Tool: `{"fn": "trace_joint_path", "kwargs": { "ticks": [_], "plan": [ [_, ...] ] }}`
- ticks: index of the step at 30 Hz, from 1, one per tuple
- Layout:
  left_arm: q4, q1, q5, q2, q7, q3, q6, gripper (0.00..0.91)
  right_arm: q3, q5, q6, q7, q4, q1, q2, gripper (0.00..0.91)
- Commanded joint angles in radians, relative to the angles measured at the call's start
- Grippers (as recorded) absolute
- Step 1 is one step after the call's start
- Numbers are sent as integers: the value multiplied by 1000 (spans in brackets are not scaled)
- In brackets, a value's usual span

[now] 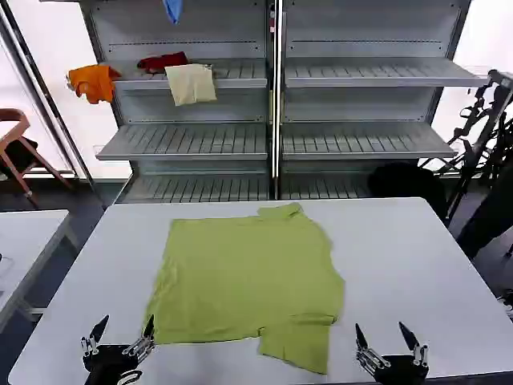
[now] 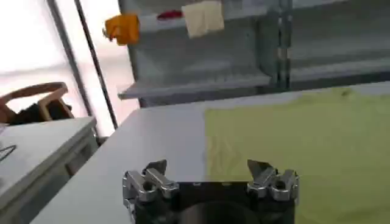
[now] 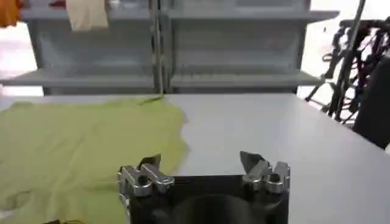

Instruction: Fold and organize the clothes.

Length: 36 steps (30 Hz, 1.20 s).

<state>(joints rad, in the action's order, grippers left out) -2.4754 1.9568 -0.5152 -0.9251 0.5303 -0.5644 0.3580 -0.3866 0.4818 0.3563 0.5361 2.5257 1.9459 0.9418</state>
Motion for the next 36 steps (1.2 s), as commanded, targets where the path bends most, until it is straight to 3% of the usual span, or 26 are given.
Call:
{"fn": "trace_joint_path", "kwargs": {
  "ticks": [1, 16, 18, 23, 26, 29, 33, 35, 36],
  "plan": [
    [48, -47, -124, 19, -77, -3, 108, 907, 123, 11, 162, 7, 2, -102, 11, 907],
    [136, -120, -169, 11, -112, 7, 79, 907, 192, -10, 167, 20, -36, -177, 37, 907],
    [139, -118, -170, 10, -113, 7, 74, 816, 195, -10, 168, 20, -37, -178, 38, 907],
    [138, -106, -168, 5, -116, 13, 60, 685, 199, -9, 168, 23, -38, -179, 39, 907],
    [139, -101, -168, 2, -120, 16, 54, 534, 203, -9, 168, 24, -43, -178, 39, 796],
    [145, -100, -168, 0, -121, 19, 49, 464, 205, -9, 167, 25, -48, -177, 40, 655],
    [158, -97, -166, -3, -121, 24, 40, 433, 204, -4, 165, 22, -60, -174, 41, 625],
    [160, -92, -164, -4, -123, 27, 34, 363, 206, -1, 165, 21, -67, -174, 42, 615],
    [162, -92, -162, -4, -124, 28, 32, 312, 209, -2, 164, 21, -72, -173, 42, 544]
  ]
}}
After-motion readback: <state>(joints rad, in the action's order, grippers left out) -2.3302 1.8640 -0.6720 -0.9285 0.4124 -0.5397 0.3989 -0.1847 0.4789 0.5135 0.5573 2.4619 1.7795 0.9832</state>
